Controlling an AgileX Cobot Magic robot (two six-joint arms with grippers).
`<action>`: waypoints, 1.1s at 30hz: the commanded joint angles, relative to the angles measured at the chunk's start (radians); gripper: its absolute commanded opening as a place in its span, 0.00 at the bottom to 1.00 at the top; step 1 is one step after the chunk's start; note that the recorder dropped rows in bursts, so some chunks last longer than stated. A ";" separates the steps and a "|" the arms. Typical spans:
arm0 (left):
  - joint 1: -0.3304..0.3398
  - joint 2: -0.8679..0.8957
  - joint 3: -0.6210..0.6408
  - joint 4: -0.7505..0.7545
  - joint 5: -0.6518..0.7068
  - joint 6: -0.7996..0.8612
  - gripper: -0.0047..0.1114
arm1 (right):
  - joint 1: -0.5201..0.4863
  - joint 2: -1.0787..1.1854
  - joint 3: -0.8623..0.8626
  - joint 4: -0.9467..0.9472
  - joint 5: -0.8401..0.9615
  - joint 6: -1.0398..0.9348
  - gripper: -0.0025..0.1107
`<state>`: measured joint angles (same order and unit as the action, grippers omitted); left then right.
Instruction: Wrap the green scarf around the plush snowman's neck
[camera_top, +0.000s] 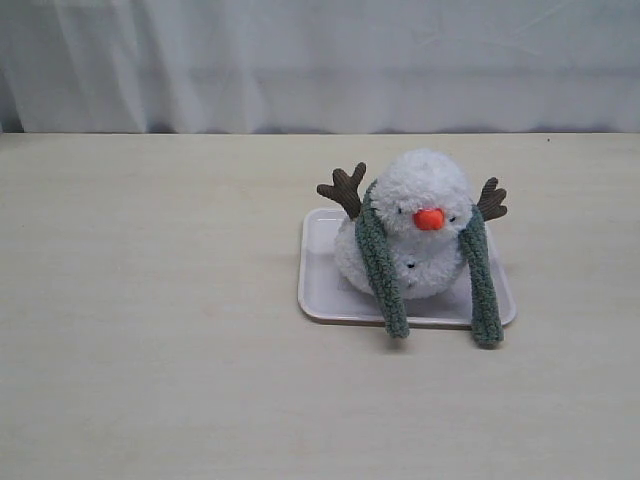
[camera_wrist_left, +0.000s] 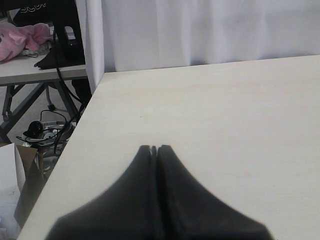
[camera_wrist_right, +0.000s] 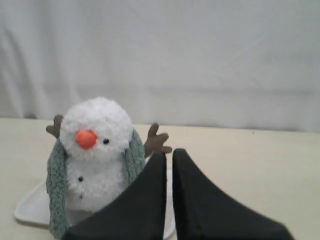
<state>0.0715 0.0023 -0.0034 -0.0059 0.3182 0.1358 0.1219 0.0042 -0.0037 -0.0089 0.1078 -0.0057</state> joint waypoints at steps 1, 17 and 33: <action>-0.003 -0.002 0.003 -0.003 -0.009 -0.002 0.04 | -0.005 -0.004 0.004 0.001 0.132 0.006 0.06; -0.003 -0.002 0.003 -0.003 -0.009 -0.002 0.04 | -0.082 -0.004 0.004 -0.044 0.232 0.041 0.06; -0.003 -0.002 0.003 -0.003 -0.009 -0.002 0.04 | -0.178 -0.004 0.004 -0.088 0.234 0.051 0.06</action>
<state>0.0715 0.0023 -0.0034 -0.0059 0.3182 0.1358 -0.0485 0.0042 -0.0020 -0.0970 0.3388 0.0425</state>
